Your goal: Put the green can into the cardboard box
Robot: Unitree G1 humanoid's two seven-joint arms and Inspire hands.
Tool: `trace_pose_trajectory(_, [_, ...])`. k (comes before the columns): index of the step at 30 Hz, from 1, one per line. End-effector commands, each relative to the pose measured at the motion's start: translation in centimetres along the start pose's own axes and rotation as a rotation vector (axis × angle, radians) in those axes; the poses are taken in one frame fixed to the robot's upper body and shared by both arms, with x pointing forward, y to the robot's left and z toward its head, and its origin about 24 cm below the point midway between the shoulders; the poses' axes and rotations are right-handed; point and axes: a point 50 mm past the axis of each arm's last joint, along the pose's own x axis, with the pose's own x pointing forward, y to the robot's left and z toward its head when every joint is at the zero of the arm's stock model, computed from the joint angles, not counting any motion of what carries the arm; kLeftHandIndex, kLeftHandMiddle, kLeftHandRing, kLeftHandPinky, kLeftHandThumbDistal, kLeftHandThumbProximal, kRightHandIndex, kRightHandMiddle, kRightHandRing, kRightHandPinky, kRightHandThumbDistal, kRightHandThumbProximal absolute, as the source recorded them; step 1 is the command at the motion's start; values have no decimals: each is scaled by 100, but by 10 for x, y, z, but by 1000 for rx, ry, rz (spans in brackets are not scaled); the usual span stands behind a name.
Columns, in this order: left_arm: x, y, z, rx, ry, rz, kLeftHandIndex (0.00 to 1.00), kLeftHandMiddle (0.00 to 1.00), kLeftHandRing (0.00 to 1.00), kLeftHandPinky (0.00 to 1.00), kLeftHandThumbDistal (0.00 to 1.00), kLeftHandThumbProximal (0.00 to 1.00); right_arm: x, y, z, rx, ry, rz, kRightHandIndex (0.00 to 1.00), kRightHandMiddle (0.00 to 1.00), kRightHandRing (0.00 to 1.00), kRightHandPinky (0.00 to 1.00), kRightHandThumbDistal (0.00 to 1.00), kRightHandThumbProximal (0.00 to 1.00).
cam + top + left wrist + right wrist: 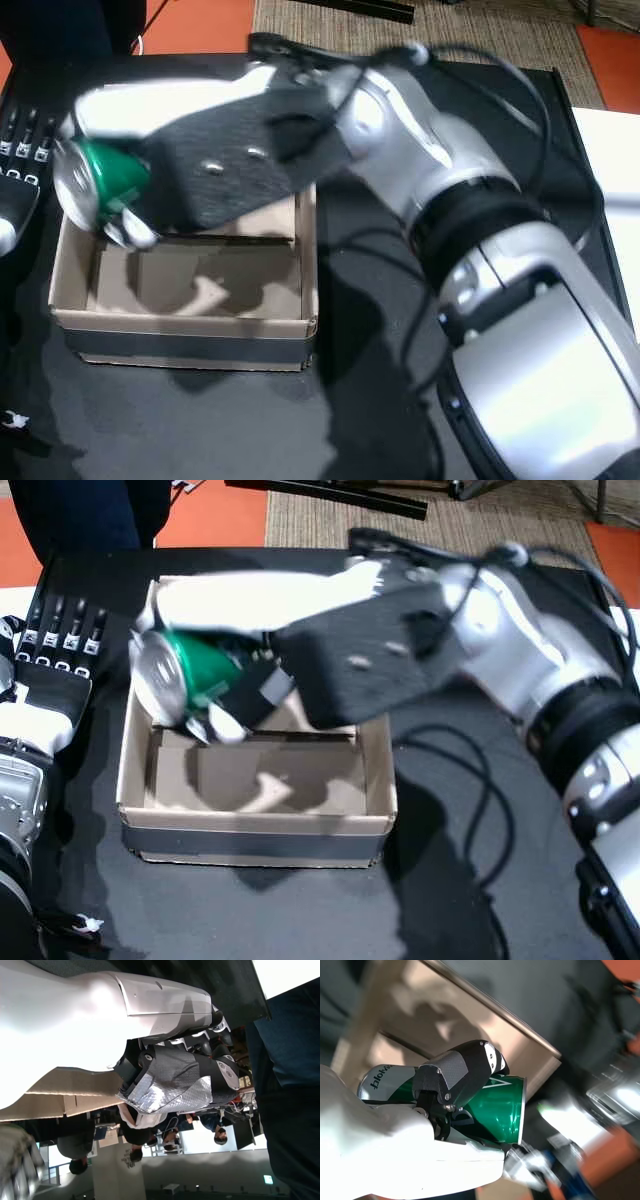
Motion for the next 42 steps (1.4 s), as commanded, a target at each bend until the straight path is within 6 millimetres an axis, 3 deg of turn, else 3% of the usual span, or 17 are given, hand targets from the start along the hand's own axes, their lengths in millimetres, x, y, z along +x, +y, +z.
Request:
trace_pose_trajectory(1, [-1,2,-1,-14,4,-3,65,73,86,92,0,52,-8,-17,5,-41,23,16,19,26,36,38,27,0])
trace_pose_trajectory(4, [-1,2,-2,-16,1,-2,65,73,86,93,0,51,-12,-19,5,-29,14,62,24,28,35,37,27,0])
trace_pose_trajectory(8, [-1,1,-2,-21,2,3,67,75,88,94,0,51,-12,-16,4,6,10,126,16,26,36,39,21,0])
trace_pose_trajectory(12, [0,1,-3,-10,3,7,64,73,86,91,0,52,-11,-13,2,-1,23,139,20,28,37,39,24,0])
trace_pose_trajectory(18, [0,1,-3,-10,0,7,66,75,87,93,0,54,-12,-13,0,27,3,73,17,27,36,41,14,0])
trace_pose_trajectory(21, [0,1,-4,-12,1,3,65,73,85,91,0,53,-11,-13,0,26,-14,29,17,25,35,42,3,0])
trace_pose_trajectory(27, [0,0,-7,6,7,4,63,71,83,88,0,49,-7,-11,4,34,-56,-33,16,24,32,43,0,0])
trace_pose_trajectory(34, [0,-1,-10,-8,10,-11,61,67,79,85,0,47,3,-2,7,82,-104,-81,20,26,36,45,0,0])
trace_pose_trajectory(36, [0,-1,-10,-9,12,-11,62,68,80,86,0,51,6,0,7,94,-103,-95,39,40,48,57,12,0])
trace_pose_trajectory(37, [0,-1,-10,-9,12,-10,62,68,80,86,0,51,6,1,7,91,-103,-99,51,52,59,65,20,0])
trace_pose_trajectory(38, [0,-1,-10,-4,11,-6,60,66,78,84,0,51,6,2,7,85,-100,-96,60,61,69,74,35,9])
trace_pose_trajectory(39, [0,-1,-10,-1,9,-3,59,66,77,83,0,50,6,2,7,79,-95,-88,64,67,76,80,52,18])
trace_pose_trajectory(42, [0,-1,-10,-9,7,-3,62,68,79,82,0,49,7,3,5,82,-84,-72,72,77,85,89,68,32])
